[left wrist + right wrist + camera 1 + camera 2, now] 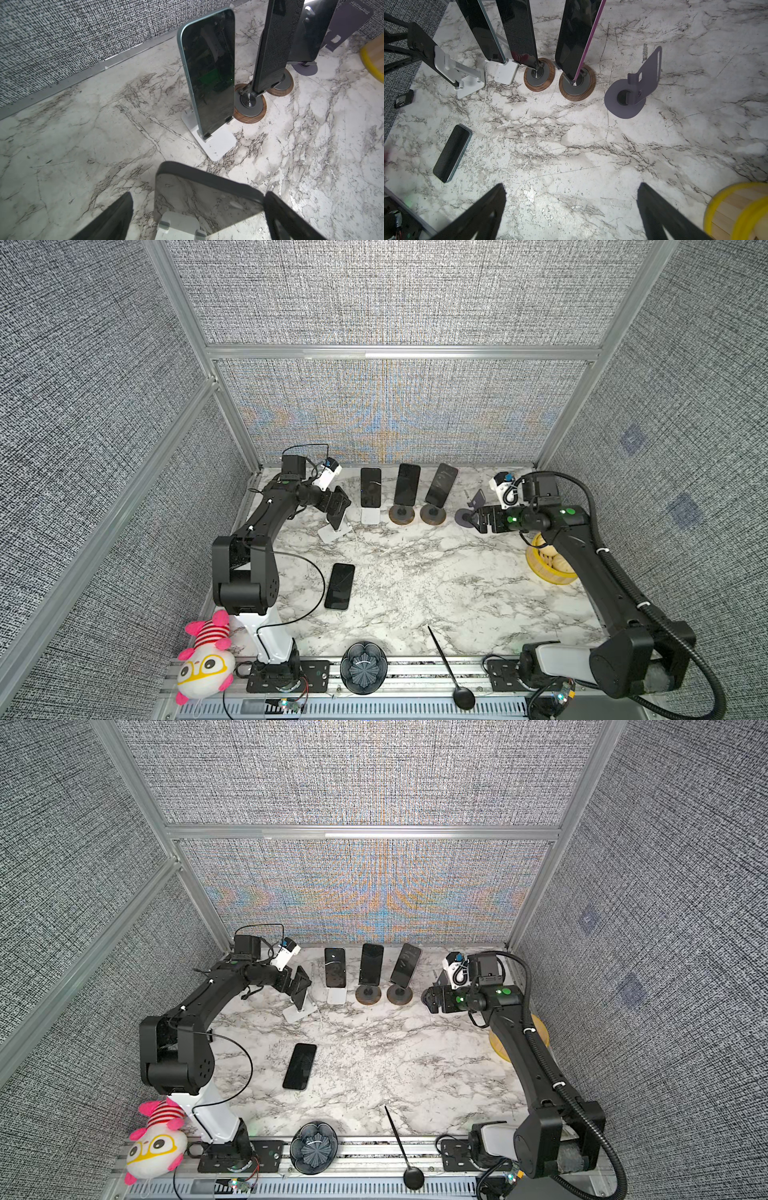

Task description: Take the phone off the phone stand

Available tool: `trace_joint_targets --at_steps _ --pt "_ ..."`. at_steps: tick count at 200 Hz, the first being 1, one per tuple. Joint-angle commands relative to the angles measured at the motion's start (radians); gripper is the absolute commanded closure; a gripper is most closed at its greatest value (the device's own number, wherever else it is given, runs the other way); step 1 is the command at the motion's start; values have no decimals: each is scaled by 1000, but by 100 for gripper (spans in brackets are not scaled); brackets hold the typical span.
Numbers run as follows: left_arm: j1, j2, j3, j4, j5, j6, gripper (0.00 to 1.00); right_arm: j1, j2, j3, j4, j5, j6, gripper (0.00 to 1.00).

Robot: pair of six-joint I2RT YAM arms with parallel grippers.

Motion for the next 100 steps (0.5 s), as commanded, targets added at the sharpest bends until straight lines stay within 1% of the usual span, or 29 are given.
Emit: trace_joint_targets --at_steps 1,38,69,100 --pt "0 20 29 -47 20 10 1 2 8 11 -14 9 -4 1" --pt "1 55 41 -68 36 21 2 2 10 14 -16 12 -7 1" --pt "1 44 7 -31 36 14 3 2 12 15 -22 20 -17 1" --pt "1 46 4 -22 30 7 8 2 12 12 -19 21 -17 1"
